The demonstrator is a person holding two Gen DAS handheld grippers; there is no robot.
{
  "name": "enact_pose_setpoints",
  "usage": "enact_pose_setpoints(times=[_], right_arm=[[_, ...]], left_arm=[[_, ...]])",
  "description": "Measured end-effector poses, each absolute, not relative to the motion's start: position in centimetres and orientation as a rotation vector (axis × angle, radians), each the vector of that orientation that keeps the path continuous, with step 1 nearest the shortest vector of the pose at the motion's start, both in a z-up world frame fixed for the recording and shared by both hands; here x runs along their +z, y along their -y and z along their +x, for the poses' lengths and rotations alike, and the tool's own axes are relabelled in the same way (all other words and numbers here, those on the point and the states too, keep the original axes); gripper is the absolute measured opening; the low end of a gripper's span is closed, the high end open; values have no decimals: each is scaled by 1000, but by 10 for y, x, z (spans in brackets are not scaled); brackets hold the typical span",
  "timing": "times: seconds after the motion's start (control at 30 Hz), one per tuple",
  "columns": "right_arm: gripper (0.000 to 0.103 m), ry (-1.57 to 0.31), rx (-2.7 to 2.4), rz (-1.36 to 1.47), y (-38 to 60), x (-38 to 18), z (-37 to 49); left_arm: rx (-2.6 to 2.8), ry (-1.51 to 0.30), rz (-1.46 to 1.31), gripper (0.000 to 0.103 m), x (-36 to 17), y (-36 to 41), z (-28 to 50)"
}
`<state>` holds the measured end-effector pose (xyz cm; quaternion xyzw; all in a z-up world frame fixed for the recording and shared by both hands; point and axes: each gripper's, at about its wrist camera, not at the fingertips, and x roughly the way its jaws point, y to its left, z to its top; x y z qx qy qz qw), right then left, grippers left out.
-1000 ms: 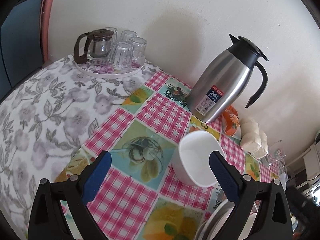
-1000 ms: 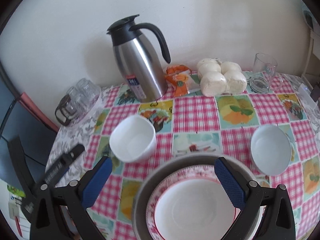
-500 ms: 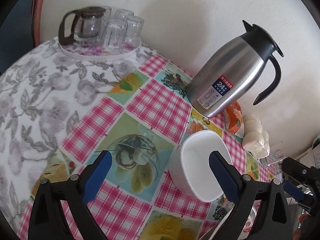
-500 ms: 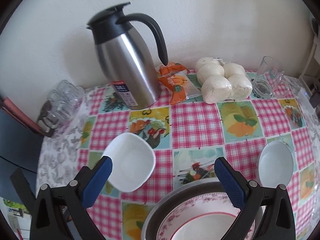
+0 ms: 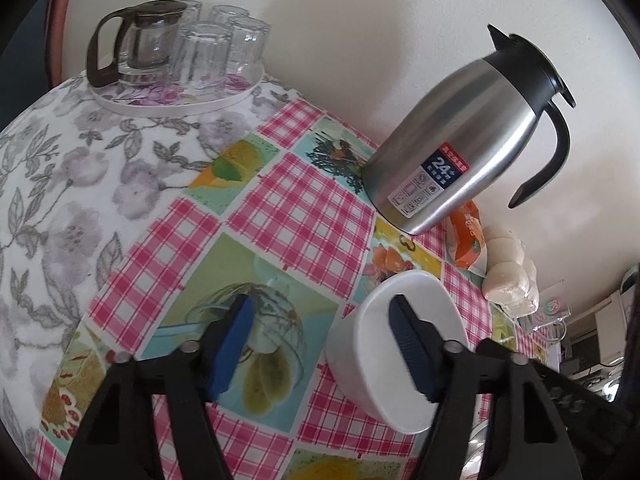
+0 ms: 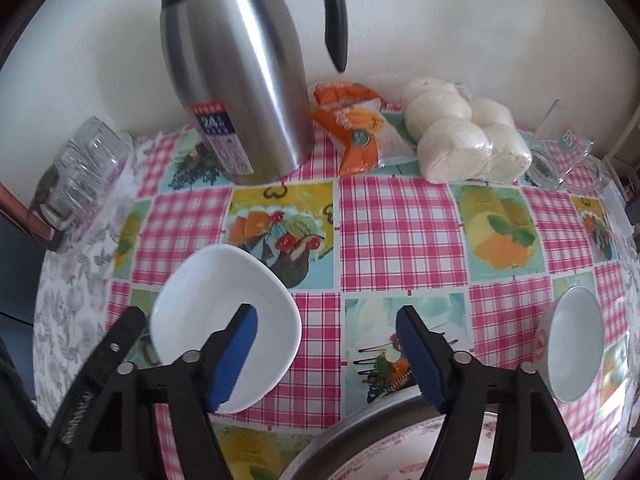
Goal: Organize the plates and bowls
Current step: 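Close the left gripper on the square bowl rim while the right gripper grips it too, then lift the white square bowl with both grippers and carry it to the stack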
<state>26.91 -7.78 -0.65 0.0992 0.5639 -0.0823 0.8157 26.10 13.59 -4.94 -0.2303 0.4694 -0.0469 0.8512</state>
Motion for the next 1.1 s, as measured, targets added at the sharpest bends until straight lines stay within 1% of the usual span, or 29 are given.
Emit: enact_pose_setpoints(times=[0.07,0.23,0.27,0.43,0.57,0.7,0.9,0.97,1.03,1.1], right_arm=[[68,-1216,-177,210,76,-15,272],[49,-1243,-180,203,73,-32,278],[47,-1247,-179,204,73,-34,279],[36,-1262,-167,199,68,-44,282],[30,-1270,-156,178,60,-50,285],[22,-1279,-146,169,56,-55,287],[19,-1291,-135,176,53,-61,287],[18,-1296,-135,183,53,-63,287],[14,-1303,-129,195,53,-63,287],[14,-1308,-125,192,52,-63,286]], left_arm=[[-101,-994,-471,65,-51,-132,263],[-125,-1010,-459,56,-57,-122,270],[-127,-1011,-456,54,-59,-121,271],[-133,-1031,-431,40,-65,-115,275],[-137,-1053,-412,32,-71,-109,278],[-138,-1072,-405,20,-77,-106,279],[-144,-1080,-431,19,-83,-107,279],[-155,-1080,-443,16,-83,-108,279],[-156,-1083,-445,15,-83,-108,279],[-159,-1084,-441,15,-83,-109,278]])
